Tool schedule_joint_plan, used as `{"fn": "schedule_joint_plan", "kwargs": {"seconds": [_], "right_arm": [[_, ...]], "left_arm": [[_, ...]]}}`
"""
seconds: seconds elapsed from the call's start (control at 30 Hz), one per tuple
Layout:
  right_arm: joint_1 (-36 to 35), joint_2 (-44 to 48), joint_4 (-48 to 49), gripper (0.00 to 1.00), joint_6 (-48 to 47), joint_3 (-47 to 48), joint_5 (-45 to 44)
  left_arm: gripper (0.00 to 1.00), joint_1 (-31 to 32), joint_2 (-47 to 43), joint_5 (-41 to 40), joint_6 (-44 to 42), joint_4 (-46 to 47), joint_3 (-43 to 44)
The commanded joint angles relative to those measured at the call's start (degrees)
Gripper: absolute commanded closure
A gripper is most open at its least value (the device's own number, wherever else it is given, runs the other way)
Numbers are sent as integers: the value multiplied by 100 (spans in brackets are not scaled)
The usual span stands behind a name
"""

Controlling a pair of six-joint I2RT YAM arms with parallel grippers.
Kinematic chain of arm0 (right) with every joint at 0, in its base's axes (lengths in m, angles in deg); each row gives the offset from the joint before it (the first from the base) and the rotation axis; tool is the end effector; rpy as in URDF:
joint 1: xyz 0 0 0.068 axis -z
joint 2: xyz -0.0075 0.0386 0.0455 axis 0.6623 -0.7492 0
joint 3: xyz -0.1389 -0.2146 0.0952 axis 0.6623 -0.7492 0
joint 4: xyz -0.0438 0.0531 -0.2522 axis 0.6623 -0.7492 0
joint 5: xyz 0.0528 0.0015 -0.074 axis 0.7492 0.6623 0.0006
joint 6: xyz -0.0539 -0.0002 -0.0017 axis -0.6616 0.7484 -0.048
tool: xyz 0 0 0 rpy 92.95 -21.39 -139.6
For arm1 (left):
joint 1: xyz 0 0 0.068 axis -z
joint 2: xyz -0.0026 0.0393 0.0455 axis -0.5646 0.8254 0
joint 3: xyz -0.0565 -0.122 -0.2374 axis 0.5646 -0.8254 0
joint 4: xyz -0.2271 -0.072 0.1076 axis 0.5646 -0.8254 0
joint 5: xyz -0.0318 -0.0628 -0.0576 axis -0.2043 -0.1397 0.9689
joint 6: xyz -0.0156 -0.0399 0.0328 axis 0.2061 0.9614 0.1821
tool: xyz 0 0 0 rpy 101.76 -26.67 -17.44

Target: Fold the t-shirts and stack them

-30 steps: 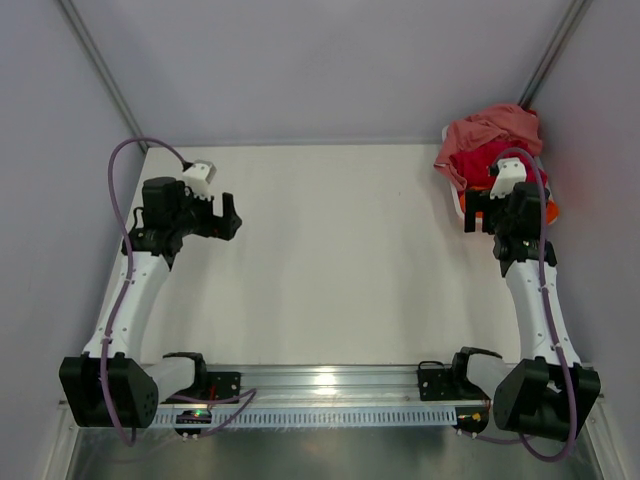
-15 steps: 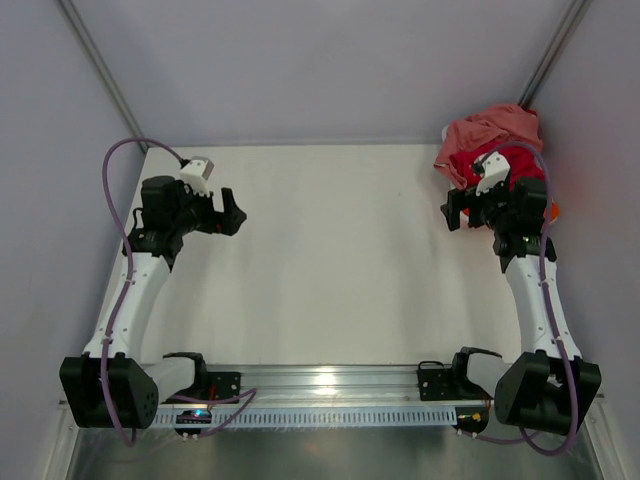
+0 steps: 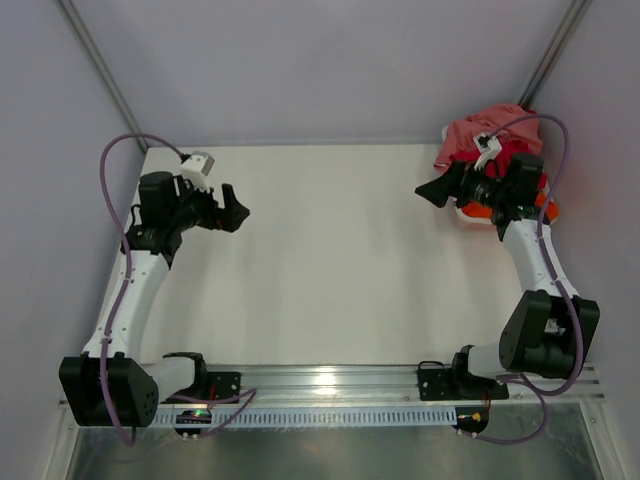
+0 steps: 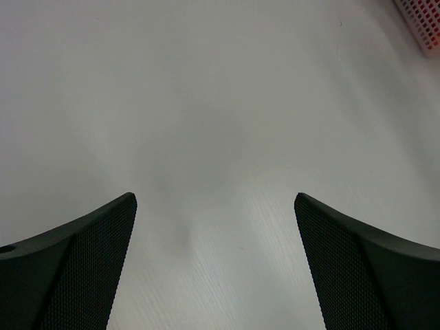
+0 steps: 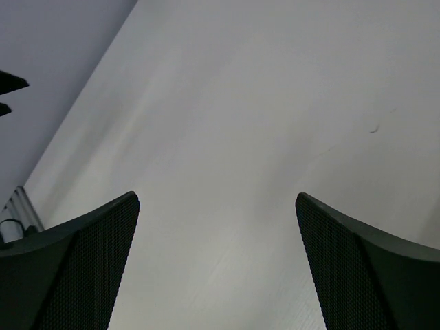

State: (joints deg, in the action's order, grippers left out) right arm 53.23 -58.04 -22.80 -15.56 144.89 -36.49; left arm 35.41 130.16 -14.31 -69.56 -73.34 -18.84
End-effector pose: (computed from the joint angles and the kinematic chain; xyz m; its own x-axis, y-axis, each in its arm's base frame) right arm 0.3083 -0.0359 0.3191 -0.4824 0.1666 -0.8599 -0.5064 0.7480 0.4290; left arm 0.2567 -0.0215 0.3306 -0.4923 -0.0386 -0.8696 0.4086 0.8718 -0.2701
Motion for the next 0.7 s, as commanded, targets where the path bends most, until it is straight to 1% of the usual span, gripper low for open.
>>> {"fn": "schedule_joint_plan", "kwargs": {"seconds": [0.0, 0.03, 0.07, 0.1, 0.13, 0.17, 0.2, 0.23, 0.27, 0.3, 0.33, 0.37, 0.4, 0.43, 0.47, 0.5, 0.53, 0.57, 0.6, 0.63, 0.67], "right_arm": [[3, -1, 1637, 1, 1317, -303, 1459], [-41, -27, 2014, 1, 1658, -382, 1933], [-102, -45, 3288, 0, 2113, -488, 2703], [-172, -45, 3918, 1, 2605, -767, 2806], [-234, 94, 4438, 1, 3158, -935, 2720], [-295, 209, 5531, 1, 3381, -1137, 2424], [-322, 340, 6212, 1, 3584, -1635, 2290], [-366, 594, 6915, 1, 3795, -1910, 2115], [-471, 701, 7714, 1, 4023, -2295, 1713], [-533, 798, 7843, 1, 4025, -2369, 1622], [-594, 886, 7792, 1, 3956, -2369, 1630], [-673, 965, 7261, 1, 3816, -2317, 1691], [-848, 1009, 6116, 1, 3153, -1873, 1813], [-911, 1009, 5365, 1, 3146, -1869, 1840], [-1085, 1001, 4435, 1, 2415, -1390, 1841], [-1174, 975, 3591, 1, 1938, -1133, 1754], [-1340, 913, 2286, 1, 1481, -895, 1762], [-1464, 817, 1924, 1, 1120, -649, 1770], [-1595, 799, 1877, 1, 994, -664, 1797], [-1658, 790, 2564, 1, 1158, -952, 2058], [-1702, 868, 3250, 1, 1804, -1215, 2165]], "left_arm": [[1, -25, 69, 323, 165, 144, 309], [1, -25, 86, 376, 200, 153, 309], [1, -25, 130, 507, 209, 153, 300], [1, -25, 148, 578, 209, 127, 317], [1, -16, 183, 761, 192, 83, 352], [1, -16, 218, 1111, -8, -143, 457], [1, -16, 297, 1237, -97, -215, 493], [1, -16, 324, 1281, -116, -225, 511], [1, -16, 333, 1325, -64, -225, 520], [1, -16, 350, 1326, -54, -234, 537], [1, -25, 350, 1334, -46, -242, 537], [1, -16, 350, 1326, -46, -234, 529], [1, -16, 359, 1343, -11, -216, 520], [1, -16, 368, 1387, -10, -216, 520], [1, -25, 377, 1439, 16, -225, 520], [1, -25, 385, 1527, 42, -216, 520], [1, -16, 412, 1554, 60, -225, 528], [1, -16, 421, 1580, 77, -216, 520], [1, -16, 429, 1607, 121, -216, 511], [1, -7, 447, 1642, 121, -207, 502], [1, -7, 456, 1668, 130, -216, 502]]}}
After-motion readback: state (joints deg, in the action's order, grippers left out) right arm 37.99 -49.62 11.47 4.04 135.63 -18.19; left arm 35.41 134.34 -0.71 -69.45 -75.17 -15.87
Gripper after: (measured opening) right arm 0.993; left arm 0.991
